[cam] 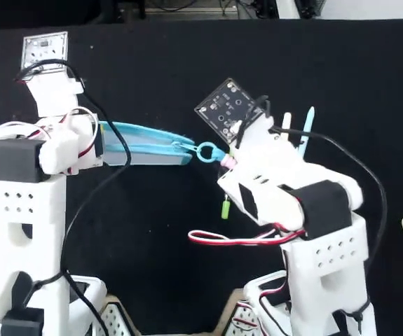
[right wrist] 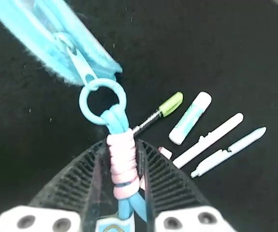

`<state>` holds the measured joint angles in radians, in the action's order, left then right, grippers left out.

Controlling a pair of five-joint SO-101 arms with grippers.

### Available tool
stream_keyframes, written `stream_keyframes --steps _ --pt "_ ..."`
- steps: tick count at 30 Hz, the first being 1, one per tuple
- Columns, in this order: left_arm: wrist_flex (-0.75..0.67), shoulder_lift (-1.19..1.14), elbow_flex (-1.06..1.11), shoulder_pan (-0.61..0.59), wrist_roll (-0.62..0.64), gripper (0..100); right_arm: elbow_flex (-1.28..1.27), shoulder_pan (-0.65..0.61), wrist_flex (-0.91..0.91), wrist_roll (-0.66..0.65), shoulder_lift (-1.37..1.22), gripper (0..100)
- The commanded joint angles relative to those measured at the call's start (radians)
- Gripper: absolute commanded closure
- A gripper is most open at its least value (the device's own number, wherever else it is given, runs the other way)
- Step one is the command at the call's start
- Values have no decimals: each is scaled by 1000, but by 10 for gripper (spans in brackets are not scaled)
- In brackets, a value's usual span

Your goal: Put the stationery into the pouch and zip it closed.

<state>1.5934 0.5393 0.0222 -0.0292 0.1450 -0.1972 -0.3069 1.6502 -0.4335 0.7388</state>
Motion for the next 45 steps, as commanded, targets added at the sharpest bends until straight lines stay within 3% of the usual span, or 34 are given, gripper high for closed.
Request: stream_keyframes --steps 1,17,24,31,37,45 --pt "-5 3 24 7 11 970 1 20 3 -6 41 988" --pt "21 2 -36 8 15 970 39 41 18 38 41 984" --pt "-61 -3 -27 7 11 970 159 44 110 193 39 783" --pt "-97 -8 -16 1 11 970 166 44 109 213 39 814" --pt "-215 3 189 -1 11 970 104 51 75 216 31 842" --pt "-407 55 458 1 32 970 -91 212 -130 302 31 843"
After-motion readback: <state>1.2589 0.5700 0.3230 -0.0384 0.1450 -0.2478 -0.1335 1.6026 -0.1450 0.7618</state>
